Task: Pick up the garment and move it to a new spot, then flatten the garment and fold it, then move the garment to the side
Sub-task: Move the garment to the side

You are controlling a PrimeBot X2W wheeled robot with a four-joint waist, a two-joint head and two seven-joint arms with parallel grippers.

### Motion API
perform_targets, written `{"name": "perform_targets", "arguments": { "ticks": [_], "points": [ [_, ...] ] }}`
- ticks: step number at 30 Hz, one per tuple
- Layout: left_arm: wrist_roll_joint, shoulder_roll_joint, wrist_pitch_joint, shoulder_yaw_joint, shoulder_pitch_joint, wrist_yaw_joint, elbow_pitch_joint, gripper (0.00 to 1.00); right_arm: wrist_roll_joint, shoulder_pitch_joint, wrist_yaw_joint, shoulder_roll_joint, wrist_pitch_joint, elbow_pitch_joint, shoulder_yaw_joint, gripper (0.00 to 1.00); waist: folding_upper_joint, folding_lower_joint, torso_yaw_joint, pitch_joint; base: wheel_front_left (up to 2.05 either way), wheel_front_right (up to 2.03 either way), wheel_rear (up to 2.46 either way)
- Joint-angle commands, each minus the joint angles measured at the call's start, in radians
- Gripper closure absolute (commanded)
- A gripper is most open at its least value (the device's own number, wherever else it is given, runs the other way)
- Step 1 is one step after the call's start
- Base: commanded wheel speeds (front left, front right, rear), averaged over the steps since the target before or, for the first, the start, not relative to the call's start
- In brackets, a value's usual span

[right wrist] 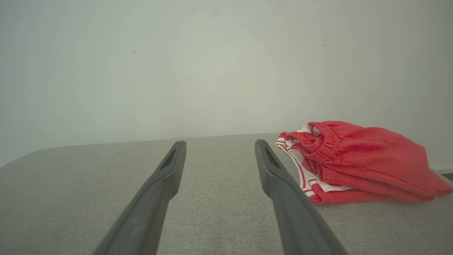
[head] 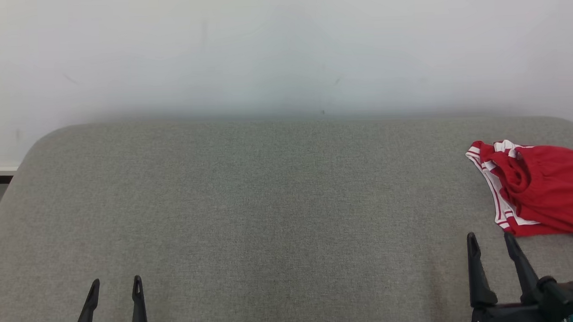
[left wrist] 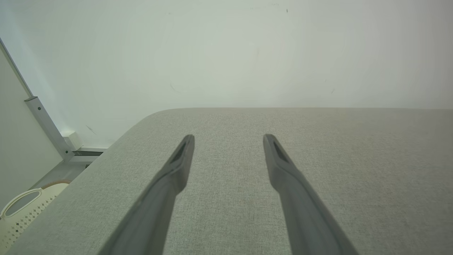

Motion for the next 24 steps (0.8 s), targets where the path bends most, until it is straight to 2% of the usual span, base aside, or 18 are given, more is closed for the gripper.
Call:
{"name": "perform_targets", "arguments": {
  "ticks": [1,9,24],
  "points": [
    [0.008,0.005,0.001,-0.002,0.01,0.005,-0.006,0.0,-0.006,0.026,0.001,0.014,-0.001,-0.001,0.008,0.0,0.0,0.0001,0.004,-0.007,0.0,0.0,0.0],
    [0.01,0.007,0.002,-0.011,0.009,0.011,-0.007,0.0,-0.014,0.051,0.001,0.041,-0.001,0.014,0.024,0.0,0.0,0.0001,0.007,-0.015,0.0,0.0,0.0],
    [-0.008,0.012,-0.003,-0.023,0.014,-0.001,-0.003,0.0,-0.021,0.034,0.001,0.045,-0.001,0.034,0.028,0.0,0.0,0.0001,0.002,-0.023,0.0,0.0,0.0]
  ]
}}
